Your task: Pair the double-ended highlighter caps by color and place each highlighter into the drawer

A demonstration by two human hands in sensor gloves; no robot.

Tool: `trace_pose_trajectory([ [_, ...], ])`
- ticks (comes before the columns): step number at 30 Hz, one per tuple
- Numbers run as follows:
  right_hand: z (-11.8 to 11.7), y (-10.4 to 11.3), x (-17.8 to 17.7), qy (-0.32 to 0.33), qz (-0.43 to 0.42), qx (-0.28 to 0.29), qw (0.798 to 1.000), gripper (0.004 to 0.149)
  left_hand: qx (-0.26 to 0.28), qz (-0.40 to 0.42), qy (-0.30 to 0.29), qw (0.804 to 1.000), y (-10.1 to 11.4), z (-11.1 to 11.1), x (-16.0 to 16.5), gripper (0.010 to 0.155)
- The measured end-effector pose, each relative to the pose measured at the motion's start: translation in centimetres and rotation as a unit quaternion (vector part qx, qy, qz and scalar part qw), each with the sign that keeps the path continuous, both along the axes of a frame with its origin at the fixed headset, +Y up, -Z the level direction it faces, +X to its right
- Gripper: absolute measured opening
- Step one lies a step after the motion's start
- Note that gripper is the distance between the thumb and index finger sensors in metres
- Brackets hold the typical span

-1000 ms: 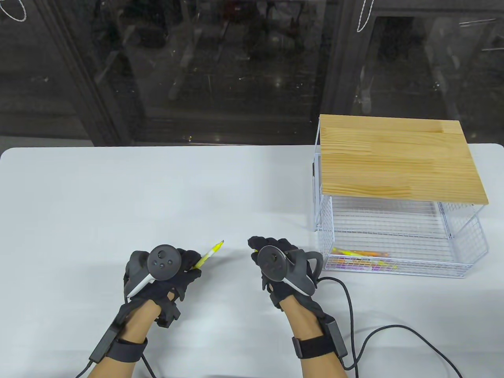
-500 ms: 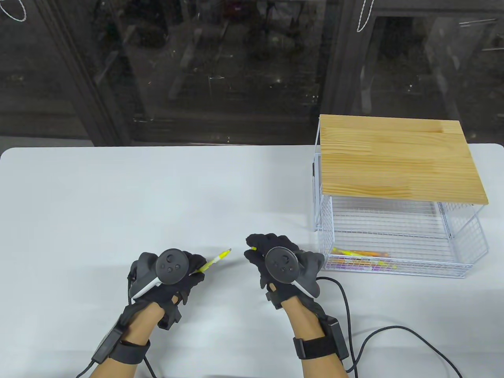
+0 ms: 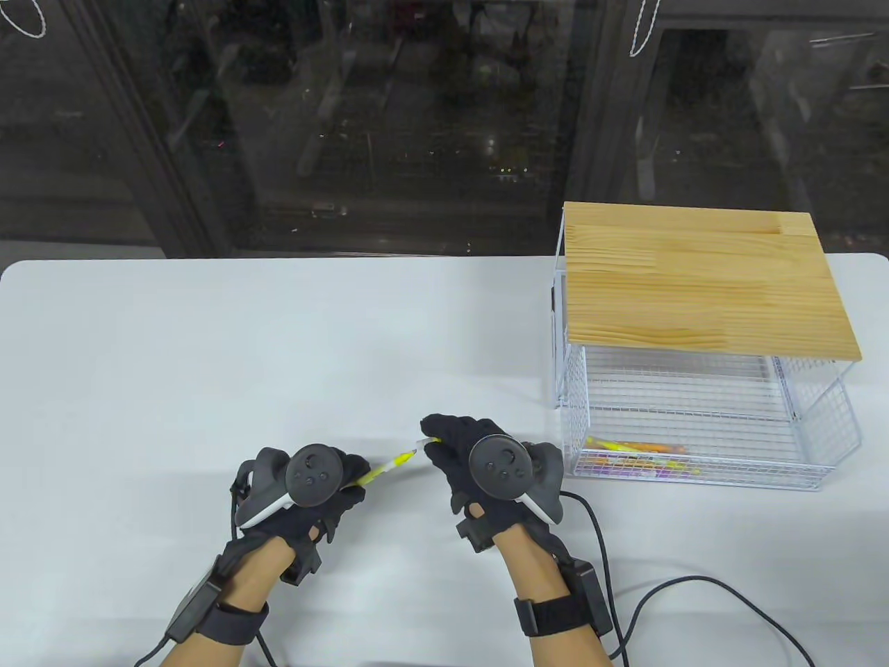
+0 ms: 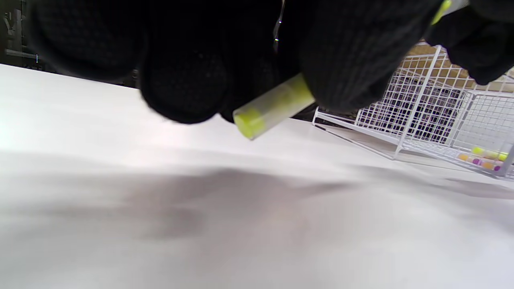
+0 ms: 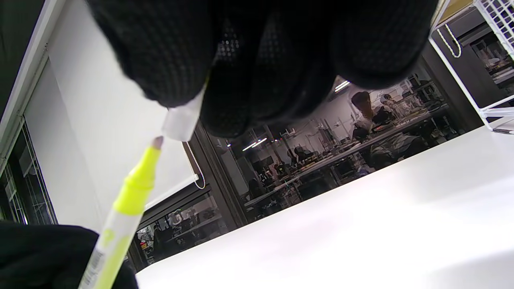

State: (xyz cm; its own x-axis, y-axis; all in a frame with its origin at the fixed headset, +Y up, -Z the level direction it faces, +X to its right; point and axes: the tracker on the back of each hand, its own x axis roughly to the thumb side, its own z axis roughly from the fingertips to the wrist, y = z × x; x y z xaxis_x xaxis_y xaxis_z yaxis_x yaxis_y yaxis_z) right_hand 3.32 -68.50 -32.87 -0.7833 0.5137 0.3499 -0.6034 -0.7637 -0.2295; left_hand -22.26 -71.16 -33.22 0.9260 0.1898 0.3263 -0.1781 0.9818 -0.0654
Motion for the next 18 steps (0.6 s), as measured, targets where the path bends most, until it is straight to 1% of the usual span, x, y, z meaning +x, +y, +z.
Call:
trace_pose_trajectory([
  [4,0.0,0.1,0.1,0.0,-0.003,0.004,1.0,0.042,-0.004,-0.004,0.002,1.0,0.0,0.0,0.0,0.048],
  [18,-0.2,-0.9,-1.1,0.035,0.02,-0.032,0.999,0.042,-0.005,-0.006,0.0,1.0,0.0,0.0,0.1,0.048],
])
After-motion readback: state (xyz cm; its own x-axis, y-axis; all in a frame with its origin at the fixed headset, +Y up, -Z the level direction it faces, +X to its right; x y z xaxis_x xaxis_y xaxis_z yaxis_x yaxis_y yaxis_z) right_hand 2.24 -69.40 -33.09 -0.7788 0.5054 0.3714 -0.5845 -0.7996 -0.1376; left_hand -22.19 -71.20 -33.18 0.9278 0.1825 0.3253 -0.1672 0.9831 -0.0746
